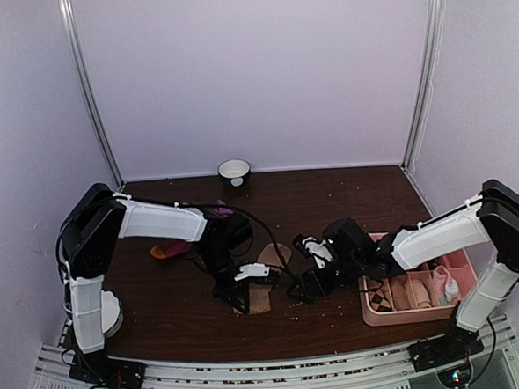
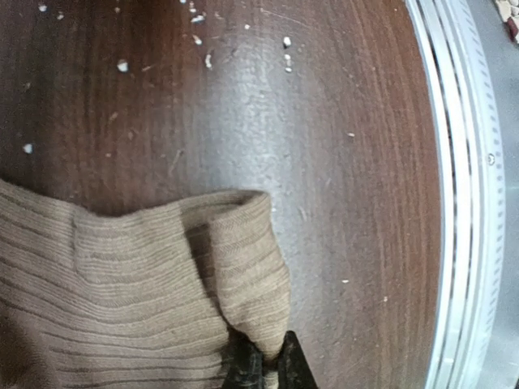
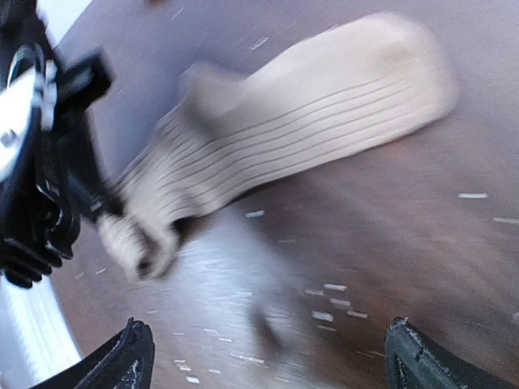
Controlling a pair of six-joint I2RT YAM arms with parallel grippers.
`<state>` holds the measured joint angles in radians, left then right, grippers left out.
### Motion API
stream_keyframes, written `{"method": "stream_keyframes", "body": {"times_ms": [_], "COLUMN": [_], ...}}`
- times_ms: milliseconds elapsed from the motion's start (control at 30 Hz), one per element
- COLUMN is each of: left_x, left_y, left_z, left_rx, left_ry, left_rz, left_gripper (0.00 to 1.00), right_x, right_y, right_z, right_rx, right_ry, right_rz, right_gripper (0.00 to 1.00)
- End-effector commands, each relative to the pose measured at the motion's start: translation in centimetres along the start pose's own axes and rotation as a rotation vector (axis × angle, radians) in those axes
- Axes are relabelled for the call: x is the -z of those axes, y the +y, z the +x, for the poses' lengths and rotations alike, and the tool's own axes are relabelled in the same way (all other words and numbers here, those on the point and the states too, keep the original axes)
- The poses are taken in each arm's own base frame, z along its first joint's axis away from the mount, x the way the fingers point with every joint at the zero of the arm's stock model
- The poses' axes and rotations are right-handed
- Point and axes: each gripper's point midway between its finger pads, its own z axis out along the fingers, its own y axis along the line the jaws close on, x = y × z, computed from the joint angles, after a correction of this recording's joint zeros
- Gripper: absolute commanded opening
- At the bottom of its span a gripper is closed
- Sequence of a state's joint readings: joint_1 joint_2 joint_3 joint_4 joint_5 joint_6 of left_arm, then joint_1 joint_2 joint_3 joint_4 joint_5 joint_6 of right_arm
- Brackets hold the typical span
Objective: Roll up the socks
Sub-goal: Roll the sock at the center of the board.
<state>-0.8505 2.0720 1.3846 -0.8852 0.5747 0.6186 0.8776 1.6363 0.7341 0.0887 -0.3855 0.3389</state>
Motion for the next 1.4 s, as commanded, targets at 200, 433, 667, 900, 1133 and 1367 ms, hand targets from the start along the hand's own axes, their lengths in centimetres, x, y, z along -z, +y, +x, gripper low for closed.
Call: {"method": "stream_keyframes", "body": {"times_ms": [200, 433, 667, 900, 1133, 1367], "left_x": [-1.1, -0.6, -1.1, -1.8, -2.2, -2.2], "left_y": [-1.2, 0.2, 1.2, 1.5, 1.6, 1.8], "left_z": [2.2, 2.6, 3.3, 3.8, 4.5, 4.6], "left_rx": [0.118, 0.204, 0.253, 0.297, 0.308, 0.309], "left_ry": [0.062, 0.036, 0.069, 0.112, 0.139, 0.142], "left_rz": [0.147, 0.205, 0.199, 0.242, 0.255, 0.252], "left_gripper": [0.00, 0.00, 0.00, 0.00, 0.00, 0.00], "right_x": [8.2, 4.1, 3.1, -1.2, -5.4, -7.3], "right_y": [-4.4, 2.6, 7.2, 11.0, 11.5, 10.3], "right_z": [-6.7, -2.9, 0.4, 1.1, 1.2, 1.2], "right_rx": [-0.155, 0.403, 0.629, 0.868, 1.030, 1.055], "right_ry": [-0.522, -0.338, -0.384, -0.265, -0.127, -0.093], "right_rz": [0.271, 0.196, 0.011, -0.028, -0.040, -0.003], "right_gripper": [1.00, 0.91, 0.73, 0.62, 0.44, 0.32]}}
